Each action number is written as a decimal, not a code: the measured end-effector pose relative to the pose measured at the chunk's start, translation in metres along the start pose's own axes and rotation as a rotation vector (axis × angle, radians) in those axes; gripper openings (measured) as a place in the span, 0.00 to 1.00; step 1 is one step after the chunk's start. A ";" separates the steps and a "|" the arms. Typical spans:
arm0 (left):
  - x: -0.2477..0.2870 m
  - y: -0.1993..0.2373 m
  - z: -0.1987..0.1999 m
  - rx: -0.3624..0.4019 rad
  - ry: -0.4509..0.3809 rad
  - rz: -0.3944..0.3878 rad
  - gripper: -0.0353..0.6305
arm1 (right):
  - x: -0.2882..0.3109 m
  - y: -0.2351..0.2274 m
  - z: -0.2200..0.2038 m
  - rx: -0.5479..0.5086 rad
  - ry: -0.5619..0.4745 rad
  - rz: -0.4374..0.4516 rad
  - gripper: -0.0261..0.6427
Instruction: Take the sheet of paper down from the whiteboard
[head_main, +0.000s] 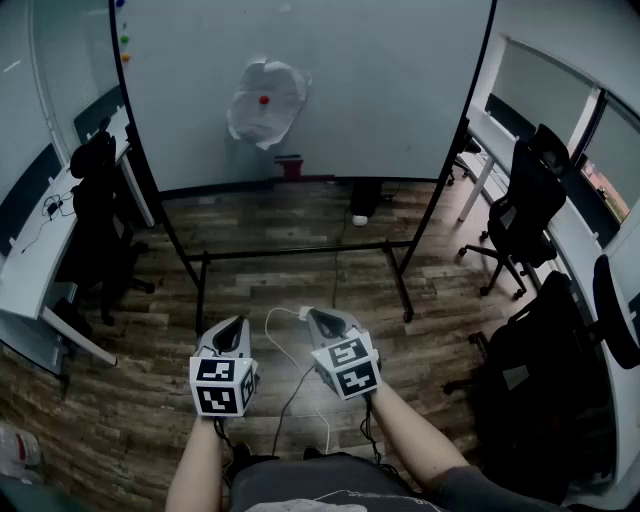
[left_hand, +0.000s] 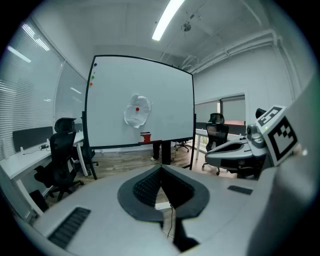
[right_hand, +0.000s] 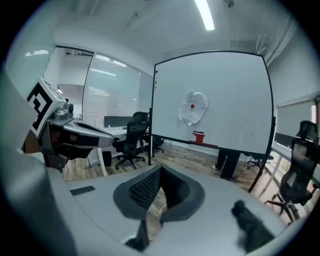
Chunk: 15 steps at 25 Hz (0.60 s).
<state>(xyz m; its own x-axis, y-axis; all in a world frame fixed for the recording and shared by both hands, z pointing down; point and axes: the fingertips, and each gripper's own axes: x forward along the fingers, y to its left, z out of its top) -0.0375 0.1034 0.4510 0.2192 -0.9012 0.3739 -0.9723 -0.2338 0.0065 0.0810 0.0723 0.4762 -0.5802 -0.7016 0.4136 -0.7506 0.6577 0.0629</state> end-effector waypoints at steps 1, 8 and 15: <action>-0.001 -0.001 0.001 0.000 -0.002 0.001 0.07 | -0.001 0.000 0.000 0.000 -0.001 -0.001 0.07; -0.004 0.001 0.006 -0.007 -0.016 0.012 0.07 | -0.003 0.000 0.002 0.003 -0.010 -0.004 0.07; -0.002 -0.002 0.010 0.000 -0.023 0.010 0.07 | -0.008 0.002 0.006 -0.006 -0.019 0.009 0.07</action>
<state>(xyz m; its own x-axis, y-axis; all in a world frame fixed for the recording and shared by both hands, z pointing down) -0.0348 0.1024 0.4411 0.2109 -0.9116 0.3528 -0.9745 -0.2243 0.0031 0.0826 0.0773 0.4679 -0.5931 -0.7006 0.3968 -0.7433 0.6658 0.0645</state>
